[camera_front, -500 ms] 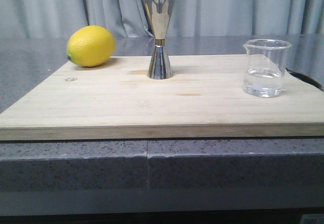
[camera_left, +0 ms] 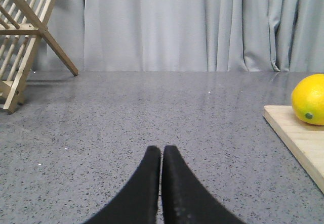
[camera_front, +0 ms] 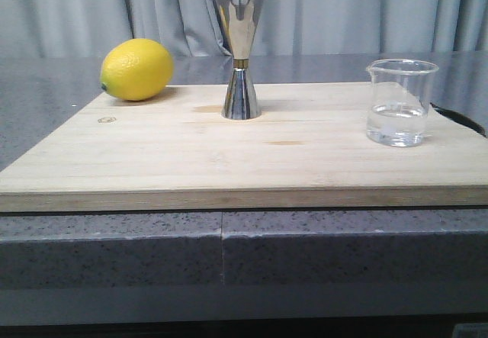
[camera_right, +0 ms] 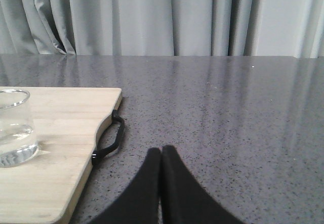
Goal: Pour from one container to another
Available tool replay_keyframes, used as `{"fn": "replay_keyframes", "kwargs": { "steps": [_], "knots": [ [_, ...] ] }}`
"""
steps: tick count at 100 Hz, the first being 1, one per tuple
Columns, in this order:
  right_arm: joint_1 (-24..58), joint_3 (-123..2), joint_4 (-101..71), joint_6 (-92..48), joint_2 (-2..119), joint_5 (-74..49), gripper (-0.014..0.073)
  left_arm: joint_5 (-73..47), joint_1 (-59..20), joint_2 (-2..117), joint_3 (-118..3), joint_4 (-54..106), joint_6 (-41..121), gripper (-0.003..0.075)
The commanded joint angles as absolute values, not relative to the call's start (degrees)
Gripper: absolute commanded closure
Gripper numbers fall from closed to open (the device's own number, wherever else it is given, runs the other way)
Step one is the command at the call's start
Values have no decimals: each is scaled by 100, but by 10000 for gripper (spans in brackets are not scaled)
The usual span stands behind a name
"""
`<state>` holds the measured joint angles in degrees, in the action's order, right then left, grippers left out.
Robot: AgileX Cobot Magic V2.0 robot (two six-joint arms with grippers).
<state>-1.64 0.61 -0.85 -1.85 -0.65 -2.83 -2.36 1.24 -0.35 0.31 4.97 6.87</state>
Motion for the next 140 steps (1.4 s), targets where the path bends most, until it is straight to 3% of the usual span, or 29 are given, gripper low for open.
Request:
{"fn": "replay_keyframes", "kwargs": {
  "steps": [1,63,85,108,140],
  "knots": [
    [-180,203,-76,-213,-171,198,662,207,136,-170,149,540,675,741],
    [-180,-34,-165,-213,-171,408,662,297,136,-160,28,613,554,741],
    [-180,-1220,-248,-213,128,-929,662,-476,136,95,-997,925,538,741],
    [-180,-2523,-236,-213,1119,-2048,662,-1494,136,1210,-2479,925,538,741],
    [-180,-3049,-285,-213,1878,-1878,662,-1601,136,2176,-3180,925,538,741]
  ]
}}
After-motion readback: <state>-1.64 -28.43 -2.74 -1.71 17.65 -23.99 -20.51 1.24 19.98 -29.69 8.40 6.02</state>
